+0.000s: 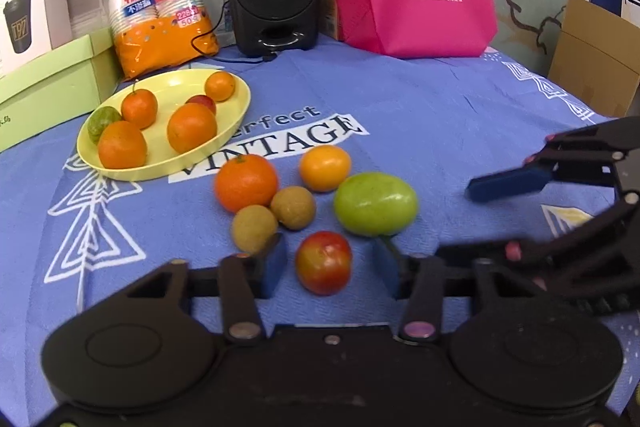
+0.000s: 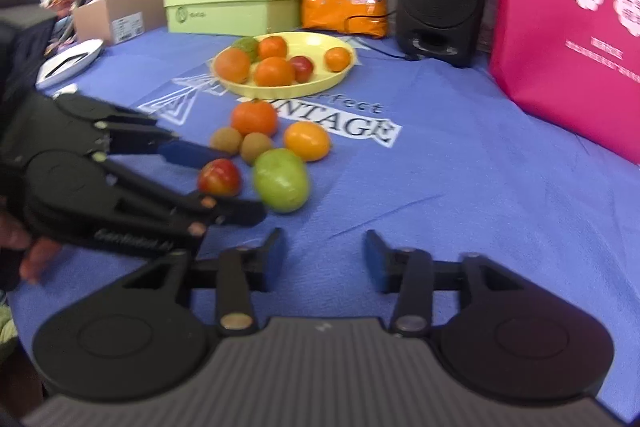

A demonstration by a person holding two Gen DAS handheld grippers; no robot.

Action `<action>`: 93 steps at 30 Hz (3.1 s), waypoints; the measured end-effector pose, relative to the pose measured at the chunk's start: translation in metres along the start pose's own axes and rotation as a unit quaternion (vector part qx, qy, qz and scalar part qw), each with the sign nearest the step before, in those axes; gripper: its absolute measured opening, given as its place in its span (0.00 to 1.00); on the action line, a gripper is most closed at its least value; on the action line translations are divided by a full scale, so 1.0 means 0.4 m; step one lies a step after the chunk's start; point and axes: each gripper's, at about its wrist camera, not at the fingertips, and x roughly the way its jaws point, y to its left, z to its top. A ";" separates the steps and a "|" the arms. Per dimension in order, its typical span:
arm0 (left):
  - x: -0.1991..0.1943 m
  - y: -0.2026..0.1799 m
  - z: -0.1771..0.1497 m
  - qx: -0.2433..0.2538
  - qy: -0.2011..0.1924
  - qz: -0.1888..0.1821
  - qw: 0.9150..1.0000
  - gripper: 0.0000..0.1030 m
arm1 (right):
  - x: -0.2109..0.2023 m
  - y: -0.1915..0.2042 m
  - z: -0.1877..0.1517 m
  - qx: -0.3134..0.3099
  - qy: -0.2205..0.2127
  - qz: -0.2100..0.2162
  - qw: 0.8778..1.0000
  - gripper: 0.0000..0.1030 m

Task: Organize fruits
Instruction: 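Grasp a red plum with the left tool while the right tool grasps a green guava, then carry the plum and guava onto the yellow plate and open both tools, then grasp a yellow plum with the left tool while the right tool grasps a yellow tangerine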

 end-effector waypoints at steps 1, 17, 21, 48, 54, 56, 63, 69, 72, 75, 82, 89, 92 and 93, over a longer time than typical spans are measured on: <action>-0.002 0.010 -0.001 -0.006 -0.001 -0.003 1.000 0.28 | 0.000 0.006 0.003 -0.007 -0.004 0.000 1.000 0.68; -0.057 0.100 -0.017 -0.025 0.008 0.018 0.999 0.26 | 0.107 0.099 0.073 -0.080 0.005 0.017 0.997 0.46; -0.064 0.107 -0.018 -0.026 0.007 0.017 0.999 0.26 | 0.106 0.097 0.073 -0.073 0.002 0.019 0.997 0.36; 0.123 0.345 0.274 -0.033 -0.006 0.098 0.995 0.26 | 0.304 -0.007 0.412 -0.007 -0.017 0.014 1.000 0.36; 0.165 0.392 0.271 -0.051 0.008 0.108 0.993 0.27 | 0.387 -0.002 0.431 -0.015 0.003 0.006 1.000 0.37; 0.171 0.402 0.276 -0.057 0.008 0.113 0.992 0.31 | 0.401 0.000 0.435 -0.017 0.004 0.006 1.000 0.37; 0.154 0.396 0.286 -0.058 0.002 0.111 0.992 0.49 | 0.383 -0.003 0.443 -0.024 0.003 0.002 1.000 0.38; 0.061 0.348 0.292 -0.034 -0.035 0.149 0.988 0.95 | 0.290 -0.022 0.428 -0.019 -0.029 0.007 0.999 0.52; 0.002 0.312 0.277 -0.024 -0.054 0.140 0.988 0.98 | 0.218 -0.032 0.400 -0.016 -0.053 0.014 0.998 0.53; -0.046 0.263 0.242 -0.013 -0.063 0.130 0.989 0.99 | 0.152 -0.036 0.356 -0.014 -0.064 0.011 0.998 0.53; -0.109 0.171 0.102 -0.018 -0.050 0.093 0.994 1.00 | 0.038 -0.069 0.202 0.037 -0.067 0.006 0.997 0.61; -0.102 0.074 0.016 0.003 -0.041 0.078 0.996 1.00 | 0.008 -0.058 0.043 0.099 -0.032 0.019 0.994 0.65; -0.075 0.041 0.018 0.032 -0.040 0.084 0.995 0.99 | 0.017 -0.037 0.014 0.091 -0.015 0.019 0.996 0.65; -0.065 0.033 0.018 0.039 -0.043 0.092 0.994 0.91 | 0.019 -0.032 0.010 0.086 -0.012 0.017 0.996 0.65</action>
